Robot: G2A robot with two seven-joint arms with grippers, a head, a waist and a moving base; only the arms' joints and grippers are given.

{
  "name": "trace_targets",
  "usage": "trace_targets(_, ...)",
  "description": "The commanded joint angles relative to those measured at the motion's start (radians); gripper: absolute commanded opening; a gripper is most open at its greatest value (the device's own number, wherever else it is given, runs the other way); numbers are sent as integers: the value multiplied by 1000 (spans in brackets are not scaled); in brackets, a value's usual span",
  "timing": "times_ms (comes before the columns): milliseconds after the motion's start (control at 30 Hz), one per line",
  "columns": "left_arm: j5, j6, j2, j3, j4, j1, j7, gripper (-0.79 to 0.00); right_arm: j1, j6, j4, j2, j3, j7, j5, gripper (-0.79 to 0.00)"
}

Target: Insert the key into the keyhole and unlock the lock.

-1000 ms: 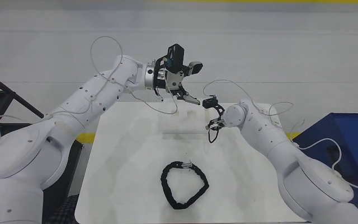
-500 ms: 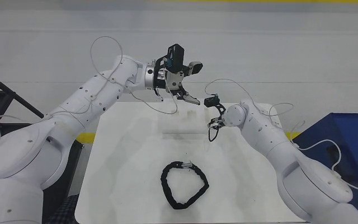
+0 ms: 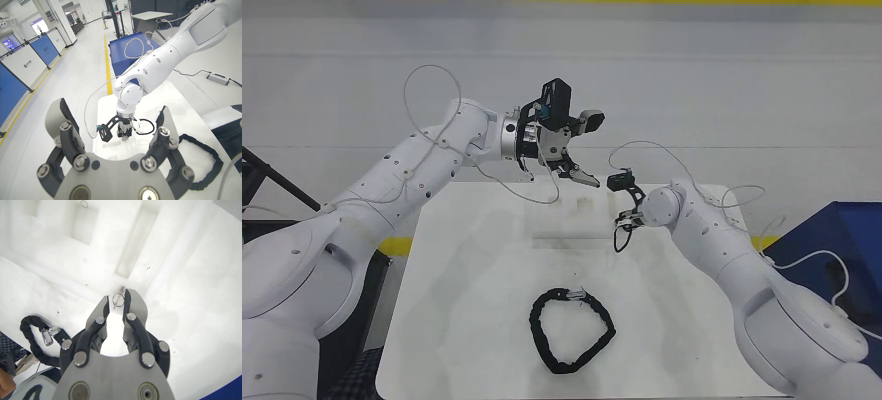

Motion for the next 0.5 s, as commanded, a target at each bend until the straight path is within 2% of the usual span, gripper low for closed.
trace_targets(0, 0, 0, 0, 0, 0, 0, 0, 0, 0, 2, 6, -3, 2, -1, -3, -646)
trace_targets(400, 0, 0, 0, 0, 0, 0, 0, 0, 3, 0, 47, -24, 12, -7, -19, -696)
trace_targets(467, 0, 0, 0, 0, 0, 0, 0, 0, 5, 1, 55, -27, 15, -9, -20, -739)
